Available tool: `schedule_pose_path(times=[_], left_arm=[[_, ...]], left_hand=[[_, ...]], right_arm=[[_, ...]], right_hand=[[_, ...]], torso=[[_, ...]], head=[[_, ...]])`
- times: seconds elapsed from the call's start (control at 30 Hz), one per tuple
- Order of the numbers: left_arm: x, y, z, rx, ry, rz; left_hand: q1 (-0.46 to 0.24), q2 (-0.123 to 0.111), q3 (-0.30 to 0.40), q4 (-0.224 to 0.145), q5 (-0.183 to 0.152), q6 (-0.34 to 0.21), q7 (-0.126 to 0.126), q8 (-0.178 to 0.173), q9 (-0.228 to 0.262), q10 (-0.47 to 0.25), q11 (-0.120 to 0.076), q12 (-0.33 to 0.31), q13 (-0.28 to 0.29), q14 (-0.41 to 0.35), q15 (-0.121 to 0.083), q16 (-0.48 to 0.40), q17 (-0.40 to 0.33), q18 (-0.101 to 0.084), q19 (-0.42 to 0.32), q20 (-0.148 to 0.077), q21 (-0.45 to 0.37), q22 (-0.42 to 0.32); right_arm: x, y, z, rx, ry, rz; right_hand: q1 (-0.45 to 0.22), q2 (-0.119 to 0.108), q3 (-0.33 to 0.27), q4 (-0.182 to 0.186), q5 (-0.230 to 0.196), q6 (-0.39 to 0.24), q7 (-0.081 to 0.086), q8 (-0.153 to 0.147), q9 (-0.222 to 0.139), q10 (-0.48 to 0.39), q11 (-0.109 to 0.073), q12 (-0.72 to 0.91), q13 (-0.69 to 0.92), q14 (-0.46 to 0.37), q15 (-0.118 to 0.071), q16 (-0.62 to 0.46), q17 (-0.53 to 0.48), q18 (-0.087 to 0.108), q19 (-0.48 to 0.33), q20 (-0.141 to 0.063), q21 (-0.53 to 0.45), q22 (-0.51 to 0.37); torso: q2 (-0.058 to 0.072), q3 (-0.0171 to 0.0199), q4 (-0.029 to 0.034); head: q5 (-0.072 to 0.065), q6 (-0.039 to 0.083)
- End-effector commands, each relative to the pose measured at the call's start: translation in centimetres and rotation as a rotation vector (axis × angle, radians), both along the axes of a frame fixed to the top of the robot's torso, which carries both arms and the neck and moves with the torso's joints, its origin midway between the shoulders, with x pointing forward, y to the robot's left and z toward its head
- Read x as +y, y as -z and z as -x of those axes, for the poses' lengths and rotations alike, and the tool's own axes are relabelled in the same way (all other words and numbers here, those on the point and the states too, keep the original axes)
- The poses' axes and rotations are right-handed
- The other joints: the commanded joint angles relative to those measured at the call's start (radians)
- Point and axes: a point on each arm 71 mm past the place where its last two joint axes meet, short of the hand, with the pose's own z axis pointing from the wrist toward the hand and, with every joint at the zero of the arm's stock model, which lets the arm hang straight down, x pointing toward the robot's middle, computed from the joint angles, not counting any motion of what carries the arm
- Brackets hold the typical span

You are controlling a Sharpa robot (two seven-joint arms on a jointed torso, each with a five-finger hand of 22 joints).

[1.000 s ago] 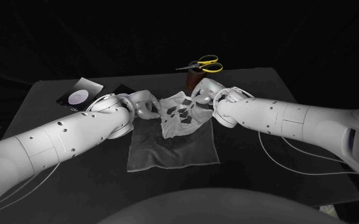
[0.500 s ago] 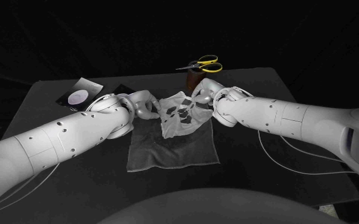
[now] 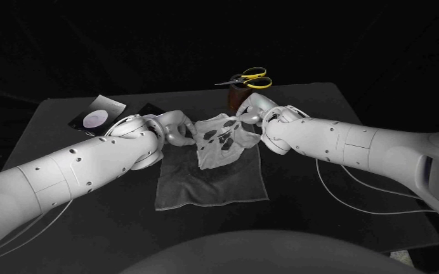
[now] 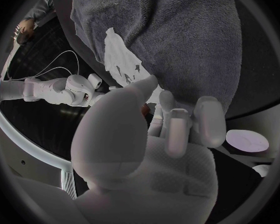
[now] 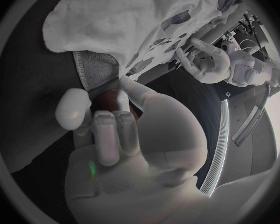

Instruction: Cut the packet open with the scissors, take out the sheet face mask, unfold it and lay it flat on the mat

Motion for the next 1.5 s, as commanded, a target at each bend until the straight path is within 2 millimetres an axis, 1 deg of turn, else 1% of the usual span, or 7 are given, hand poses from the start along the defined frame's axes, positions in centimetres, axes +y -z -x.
schedule_pose_path(times=[0.03,0.3,0.6,0.77,0.97,1.13,1.5], left_arm=[[0.9,1.7,0.6,0.086,-0.017,-0.08],[0.9,1.7,0.6,0.082,-0.021,-0.076],[0.9,1.6,0.5,0.077,-0.024,-0.07],[0.9,1.6,0.5,0.067,-0.026,-0.058],[0.9,1.2,0.4,0.037,-0.026,-0.018],[0.9,0.7,0.4,-0.007,-0.018,0.06],[0.8,-0.7,0.6,-0.1,0.011,0.263]], left_hand=[[-0.001,0.009,0.001,0.003,0.002,0.003,0.006,-0.008,-0.002,0.002,0.003,0.007,0.002,0.057,0.009,0.003,0.156,-0.02,0.0,0.007,0.007,0.031],[-0.002,0.01,0.001,0.004,0.002,0.003,0.006,-0.009,-0.002,0.003,0.003,0.007,0.003,0.057,0.009,0.003,0.156,-0.02,-0.001,0.007,0.007,0.03],[-0.003,0.011,0.001,0.006,0.002,0.005,0.006,-0.009,-0.002,0.002,0.003,0.007,0.003,0.057,0.009,0.003,0.155,-0.02,-0.001,0.007,0.006,0.03],[-0.003,0.011,-0.001,0.009,0.002,0.03,0.001,-0.002,-0.002,-0.001,-0.003,0.007,0.002,0.057,0.005,0.003,0.155,-0.019,-0.002,0.006,0.006,0.03],[-0.004,0.007,-0.004,0.01,0.002,0.042,-0.003,0.001,-0.002,-0.01,-0.008,0.003,-0.007,0.055,0.001,0.002,0.152,-0.018,-0.005,0.004,0.003,0.025],[-0.003,0.001,-0.005,0.014,0.002,0.051,-0.006,0.001,-0.006,-0.076,-0.011,-0.039,-0.082,0.03,-0.003,-0.012,0.098,-0.008,-0.034,0.0,-0.03,-0.01],[0.005,-0.006,0.0,0.016,0.003,0.057,-0.006,0.001,-0.014,-0.098,-0.009,-0.098,-0.113,-0.013,-0.002,-0.039,0.019,0.005,-0.076,0.0,-0.079,-0.059]], right_arm=[[0.0,-0.1,-0.1,-0.007,0.004,-0.013],[0.0,0.3,-0.1,0.045,-0.013,0.004],[-0.1,0.8,0.0,0.112,-0.042,0.006],[-0.2,0.6,0.2,0.099,-0.049,-0.013],[-0.7,0.0,0.7,0.037,-0.047,-0.052],[-1.5,-0.5,1.4,0.005,-0.044,-0.079],[-4.3,-1.5,3.2,-0.022,-0.038,-0.133]], right_hand=[[-0.008,-0.002,0.005,0.002,0.004,-0.003,-0.002,0.006,0.018,0.104,0.007,0.005,0.263,0.108,0.001,0.003,0.263,0.008,-0.005,-0.001,-0.005,0.119],[-0.013,-0.014,0.002,-0.001,0.004,-0.011,-0.003,0.007,0.023,0.104,0.006,0.005,0.263,0.108,0.001,0.003,0.263,0.012,-0.016,-0.001,-0.029,0.112],[-0.091,-0.093,-0.099,0.037,0.004,-0.183,0.08,-0.102,-0.016,0.086,0.076,-0.046,0.23,0.105,0.059,-0.002,0.254,0.022,-0.074,0.038,-0.142,0.083],[-0.104,-0.115,-0.16,0.054,0.004,-0.215,0.09,-0.125,-0.025,0.075,0.087,-0.07,0.214,0.099,0.07,-0.01,0.238,0.031,-0.093,0.054,-0.178,0.073],[-0.115,-0.122,-0.202,0.072,0.004,-0.221,0.092,-0.129,-0.027,0.076,0.09,-0.066,0.216,0.1,0.072,-0.007,0.242,0.033,-0.09,0.06,-0.172,0.074],[-0.113,-0.116,-0.215,0.08,0.005,-0.217,0.091,-0.128,-0.026,0.078,0.089,-0.061,0.219,0.101,0.072,-0.006,0.245,0.033,-0.086,0.062,-0.166,0.076],[-0.071,-0.075,-0.24,0.09,0.005,-0.184,0.082,-0.109,-0.021,0.084,0.081,-0.046,0.228,0.106,0.066,0.001,0.258,0.03,-0.07,0.06,-0.136,0.085]], torso=[[0.0,0.0003,-0.0005],[0.0,-0.0001,0.0],[0.0,-0.0001,0.0001],[0.0,0.0003,0.0],[0.0,0.0004,-0.0006],[0.0,0.0008,-0.0015],[0.0,0.0009,-0.0023]], head=[[-0.001,0.0],[-0.001,0.0],[-0.002,0.0],[-0.001,0.0],[0.0,0.0],[0.001,0.0],[0.0,0.0]])
